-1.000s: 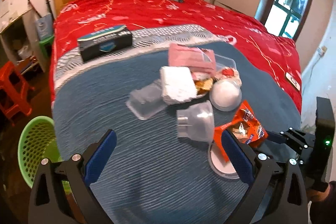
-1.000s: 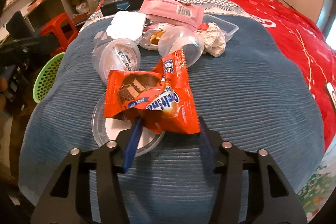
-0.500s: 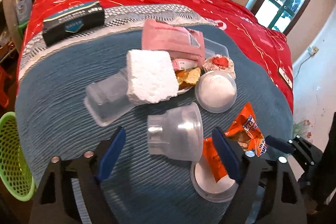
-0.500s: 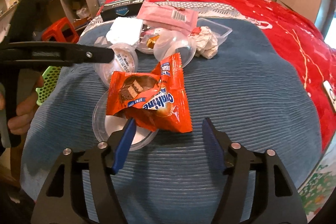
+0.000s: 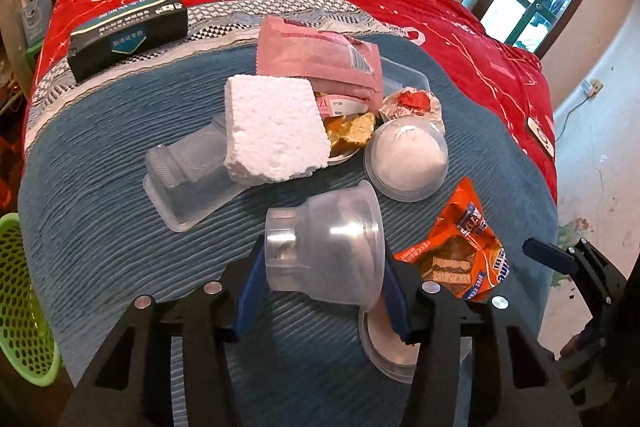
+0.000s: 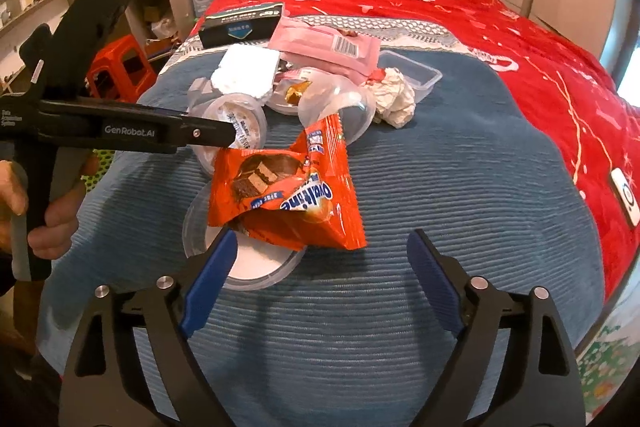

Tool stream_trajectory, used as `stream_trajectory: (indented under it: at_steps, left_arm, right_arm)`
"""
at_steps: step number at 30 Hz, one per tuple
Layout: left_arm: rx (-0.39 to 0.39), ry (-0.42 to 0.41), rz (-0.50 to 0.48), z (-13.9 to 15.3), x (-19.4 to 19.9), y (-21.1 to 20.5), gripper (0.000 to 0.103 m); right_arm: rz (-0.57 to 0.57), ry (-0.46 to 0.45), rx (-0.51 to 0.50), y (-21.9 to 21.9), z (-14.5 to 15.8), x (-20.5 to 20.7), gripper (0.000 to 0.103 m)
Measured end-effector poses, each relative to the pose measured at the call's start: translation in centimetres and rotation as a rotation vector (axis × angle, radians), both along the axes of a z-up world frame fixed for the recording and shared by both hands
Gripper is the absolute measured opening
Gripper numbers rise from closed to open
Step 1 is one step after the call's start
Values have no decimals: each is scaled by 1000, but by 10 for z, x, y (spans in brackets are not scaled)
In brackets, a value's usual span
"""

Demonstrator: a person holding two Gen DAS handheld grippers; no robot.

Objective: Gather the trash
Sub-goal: 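Grasp the orange wrapper with the right tool while the left tool grips the clear cup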

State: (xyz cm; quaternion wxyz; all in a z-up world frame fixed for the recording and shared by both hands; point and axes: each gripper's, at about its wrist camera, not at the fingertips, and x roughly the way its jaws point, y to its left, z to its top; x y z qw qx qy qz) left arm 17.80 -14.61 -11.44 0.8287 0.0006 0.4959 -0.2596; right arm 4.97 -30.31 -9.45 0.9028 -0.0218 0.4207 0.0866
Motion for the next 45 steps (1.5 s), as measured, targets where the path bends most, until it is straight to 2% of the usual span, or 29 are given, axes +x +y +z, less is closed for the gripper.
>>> stream_trajectory:
  at_steps: [8,15,25,35,37,42,45]
  left_arm:
    - [-18,-26,28,14,-9,16,50]
    - [-37,-62,67,33,-17,39,50]
    - [-53,-108,145,55,-27,83,50]
    - [-40,-122,219,58,-31,122,50]
    - [-39,-122,231,58,-32,128,50]
    - [-31,-121,263,56,-32,142,50]
    - [-28,-118,289,54,-33,154,50]
  right_arm:
    - [28,-21,-18,11,2,4,95]
    - [31,-18,-24,16,-1,8,98]
    - [58,-15,-43,23,-4,16,98]
    - [52,9,-63,29,-13,34,98]
    - [37,11,-73,28,-15,37,96]
    - [25,25,-61,25,-15,39,70]
    - [16,15,-67,24,-12,37,63]
